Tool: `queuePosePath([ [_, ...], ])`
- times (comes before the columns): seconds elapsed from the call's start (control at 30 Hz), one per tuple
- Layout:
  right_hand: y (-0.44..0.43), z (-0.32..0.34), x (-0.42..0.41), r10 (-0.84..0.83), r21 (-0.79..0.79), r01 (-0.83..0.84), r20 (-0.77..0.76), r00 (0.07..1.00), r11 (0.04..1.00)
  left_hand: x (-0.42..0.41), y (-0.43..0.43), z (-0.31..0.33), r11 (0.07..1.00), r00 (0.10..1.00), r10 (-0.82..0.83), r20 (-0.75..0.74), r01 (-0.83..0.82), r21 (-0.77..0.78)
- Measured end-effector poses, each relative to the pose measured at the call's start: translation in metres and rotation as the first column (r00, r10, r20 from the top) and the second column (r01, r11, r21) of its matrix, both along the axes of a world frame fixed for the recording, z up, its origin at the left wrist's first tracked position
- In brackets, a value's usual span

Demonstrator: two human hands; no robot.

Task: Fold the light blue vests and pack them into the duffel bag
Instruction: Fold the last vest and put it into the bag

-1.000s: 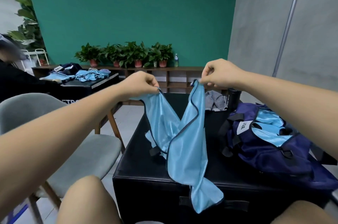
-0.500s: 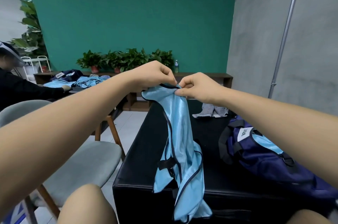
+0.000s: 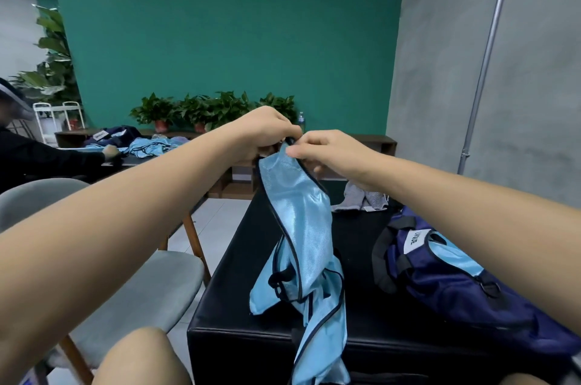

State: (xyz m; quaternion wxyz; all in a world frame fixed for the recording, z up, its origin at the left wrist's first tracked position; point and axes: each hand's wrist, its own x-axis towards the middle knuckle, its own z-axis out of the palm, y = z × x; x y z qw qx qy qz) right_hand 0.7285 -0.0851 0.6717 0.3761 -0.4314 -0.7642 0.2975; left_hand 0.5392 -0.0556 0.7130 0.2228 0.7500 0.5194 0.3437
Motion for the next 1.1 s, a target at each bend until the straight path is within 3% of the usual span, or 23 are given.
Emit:
queuePosePath([
  [0.1,0.006,0.004,-0.009,-0.105,-0.041,0.102,-0.067,0.992,0.994,0.011,0.002,0.003,1.000,0.993,0.018,0.118,-0.017,-0.005],
  [0.27,0.010,0.006,-0.007,-0.053,-0.074,0.045,-0.115,0.992,0.996,0.007,0.003,-0.009,0.994,0.941,-0.075,0.330,0.096,-0.048],
  [0.47,0.019,0.019,0.012,-0.124,-0.085,0.112,-0.152,0.981,0.990,-0.014,0.003,-0.079,0.971,0.877,-0.078,0.475,0.175,-0.164],
  [0.67,0.023,0.027,0.024,-0.189,-0.096,0.173,-0.199,0.962,0.980,-0.046,0.006,-0.207,0.946,0.967,0.058,0.247,0.026,-0.322],
  [0.8,0.025,0.029,0.029,-0.199,-0.117,0.177,-0.226,0.954,0.977,-0.064,0.002,-0.274,0.907,0.978,0.155,0.137,-0.086,-0.411],
  [0.93,0.029,0.025,0.033,-0.197,-0.118,0.175,-0.208,0.958,0.977,-0.063,-0.007,-0.313,0.856,0.982,0.178,0.061,-0.124,-0.502],
  [1.1,0.029,0.020,0.038,-0.199,-0.115,0.179,-0.199,0.960,0.977,-0.047,-0.005,-0.323,0.890,0.988,0.141,0.068,-0.096,-0.446],
])
